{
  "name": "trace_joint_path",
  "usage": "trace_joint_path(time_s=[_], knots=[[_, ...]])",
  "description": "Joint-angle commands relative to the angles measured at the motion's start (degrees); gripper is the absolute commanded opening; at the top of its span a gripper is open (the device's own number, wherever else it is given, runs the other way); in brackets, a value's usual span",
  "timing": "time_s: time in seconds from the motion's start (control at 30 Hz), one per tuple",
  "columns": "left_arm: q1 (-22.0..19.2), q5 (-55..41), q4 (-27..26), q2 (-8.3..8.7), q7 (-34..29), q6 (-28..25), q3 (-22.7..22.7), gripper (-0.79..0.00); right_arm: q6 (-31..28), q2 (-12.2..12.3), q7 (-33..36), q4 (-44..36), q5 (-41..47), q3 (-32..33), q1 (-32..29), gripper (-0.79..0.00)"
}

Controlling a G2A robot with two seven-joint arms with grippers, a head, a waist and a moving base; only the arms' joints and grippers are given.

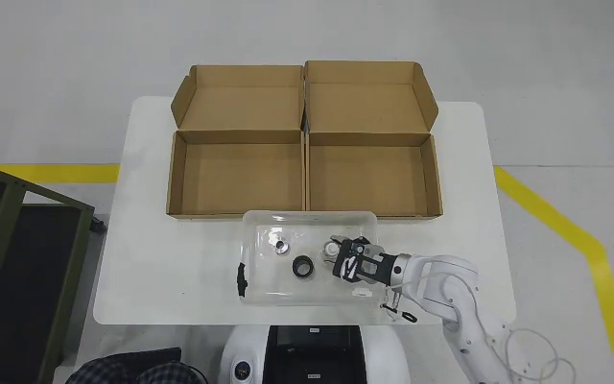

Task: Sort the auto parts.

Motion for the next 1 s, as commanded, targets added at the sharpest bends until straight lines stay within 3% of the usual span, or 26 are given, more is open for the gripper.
trace_joint_path(time_s=[0.0,0.17,0.6,0.97], knots=[[0.00,0.00,0.00,0.00,0.00,0.00,0.00,0.000,-0.08,0.11,-0.12,0.05,0.01,-0.01,0.03,-0.529],[0.00,0.00,0.00,0.00,0.00,0.00,0.00,0.000,0.60,0.40,-1.09,-0.10,-0.32,0.09,-0.04,-0.785],[0.00,0.00,0.00,0.00,0.00,0.00,0.00,0.000,0.28,1.40,-3.30,-2.04,0.00,1.95,-1.11,-0.785],[0.00,0.00,0.00,0.00,0.00,0.00,0.00,0.000,0.36,1.86,-4.79,0.85,1.74,1.60,-0.20,-0.785]])
